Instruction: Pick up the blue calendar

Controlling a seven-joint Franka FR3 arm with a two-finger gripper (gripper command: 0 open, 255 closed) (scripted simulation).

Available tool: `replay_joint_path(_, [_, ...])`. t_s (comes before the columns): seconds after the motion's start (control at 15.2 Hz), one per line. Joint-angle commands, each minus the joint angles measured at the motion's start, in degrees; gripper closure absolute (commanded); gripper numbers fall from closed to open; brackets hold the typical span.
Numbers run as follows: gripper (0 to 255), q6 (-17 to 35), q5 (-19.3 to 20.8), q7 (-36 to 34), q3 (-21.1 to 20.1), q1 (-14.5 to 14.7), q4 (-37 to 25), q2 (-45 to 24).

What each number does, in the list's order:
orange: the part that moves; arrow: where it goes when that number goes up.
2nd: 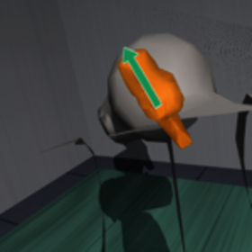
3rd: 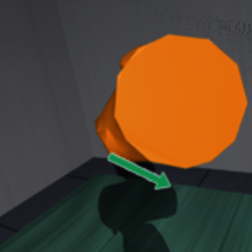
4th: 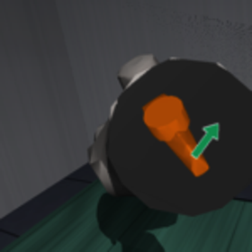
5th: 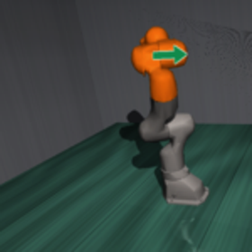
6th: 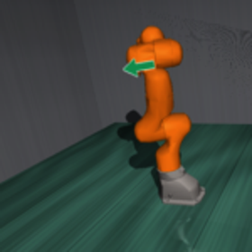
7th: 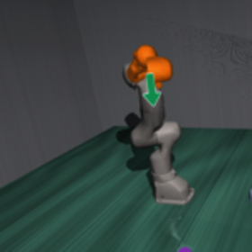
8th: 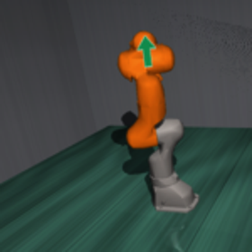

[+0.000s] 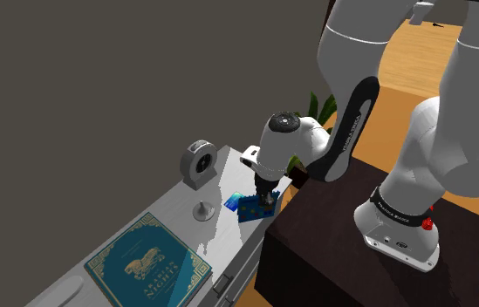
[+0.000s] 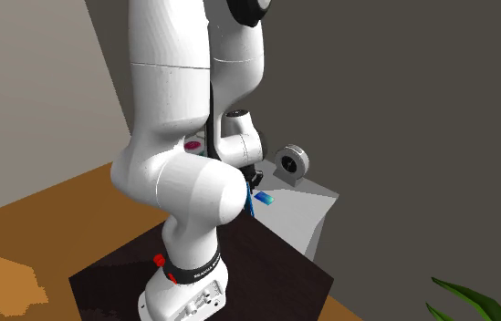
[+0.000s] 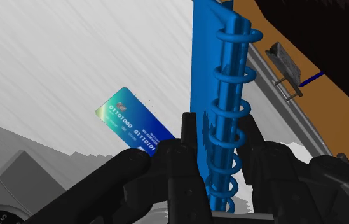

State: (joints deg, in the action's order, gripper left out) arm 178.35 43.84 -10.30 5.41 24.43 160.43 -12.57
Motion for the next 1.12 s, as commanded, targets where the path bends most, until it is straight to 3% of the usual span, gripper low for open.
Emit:
replay_joint_path(0.0, [255, 0.01, 0.01, 0.02, -0.07, 0.02, 0.05, -0.09])
replay_joint_path(0.33, [255, 0.05, 0.09, -0.06, 0.03, 0.11, 0.06, -0.11])
replay_joint_path(0.73, [255, -5.16, -15.63, 13.05, -13.16, -9.97, 3.34, 7.91])
replay_joint_path(0.86, [255, -6.84, -22.30, 18.15, -16.09, -11.31, 4.20, 10.61])
replay_joint_path(1.06, [255, -9.69, -30.91, 24.55, -17.88, -10.94, 5.03, 14.57])
